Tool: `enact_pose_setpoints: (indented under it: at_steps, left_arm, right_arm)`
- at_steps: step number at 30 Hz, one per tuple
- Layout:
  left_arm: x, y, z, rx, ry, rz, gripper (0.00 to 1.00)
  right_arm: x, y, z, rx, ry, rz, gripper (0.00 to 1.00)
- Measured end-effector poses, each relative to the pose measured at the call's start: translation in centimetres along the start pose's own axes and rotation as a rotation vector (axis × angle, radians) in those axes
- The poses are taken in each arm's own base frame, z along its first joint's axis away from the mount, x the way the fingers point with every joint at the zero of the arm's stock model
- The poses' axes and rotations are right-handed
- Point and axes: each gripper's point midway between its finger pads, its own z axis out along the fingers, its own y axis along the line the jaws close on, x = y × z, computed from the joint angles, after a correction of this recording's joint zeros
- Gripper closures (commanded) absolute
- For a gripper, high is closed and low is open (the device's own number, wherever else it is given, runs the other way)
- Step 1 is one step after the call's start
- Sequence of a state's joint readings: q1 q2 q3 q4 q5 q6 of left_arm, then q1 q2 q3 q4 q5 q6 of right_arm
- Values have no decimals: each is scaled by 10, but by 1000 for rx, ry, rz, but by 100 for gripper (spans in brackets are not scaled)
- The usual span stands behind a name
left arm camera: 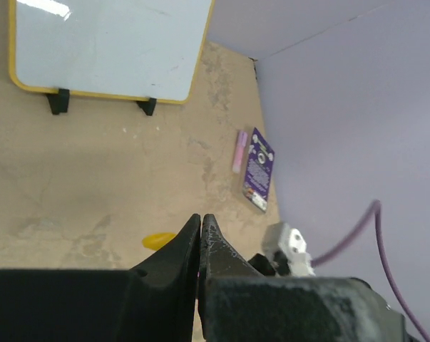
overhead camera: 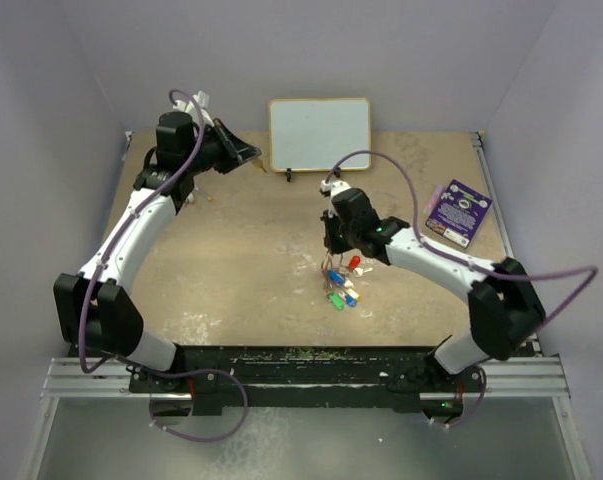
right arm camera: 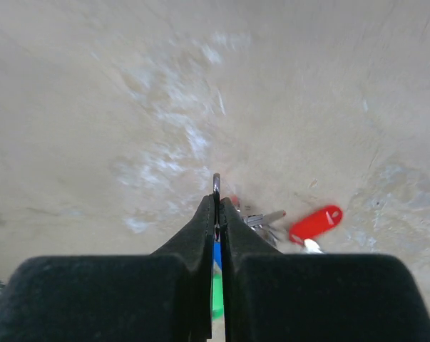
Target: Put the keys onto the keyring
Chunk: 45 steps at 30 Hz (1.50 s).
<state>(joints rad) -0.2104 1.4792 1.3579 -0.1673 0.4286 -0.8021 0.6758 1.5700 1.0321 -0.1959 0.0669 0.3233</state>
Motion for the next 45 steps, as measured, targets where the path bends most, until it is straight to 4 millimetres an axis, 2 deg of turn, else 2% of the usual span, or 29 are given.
enact_pose_setpoints:
  at_steps: [3, 6, 7, 14, 22, 27, 35, 39, 45]
  left_arm:
    - [1, -3, 6, -8, 28, -128, 98]
    - [4, -5, 11, -24, 59, -254, 98]
    - [7, -6, 13, -35, 81, -334, 98]
    - [17, -17, 13, -42, 135, -523, 98]
    - [28, -35, 11, -24, 183, -638, 98]
    - [34, -37, 6, -24, 197, -668, 98]
    - [49, -39, 7, -35, 233, -703, 98]
    - [51, -39, 7, -38, 239, -706, 98]
    - [53, -40, 7, -45, 246, -717, 98]
  right_arm:
    - [-42, 10, -36, -45, -151, 17, 100]
    - [-76, 19, -62, -87, -265, 24, 100]
    - [-84, 22, -68, -102, -296, 26, 100]
    - [-120, 40, -93, -197, -454, 24, 100]
    - [-150, 66, -110, -333, -590, 30, 100]
    - [-164, 80, -122, -369, -634, 34, 100]
    - [-197, 95, -150, -356, -745, 68, 100]
    - [-201, 95, -147, -331, -753, 79, 100]
    - [-198, 92, -127, -291, -724, 86, 100]
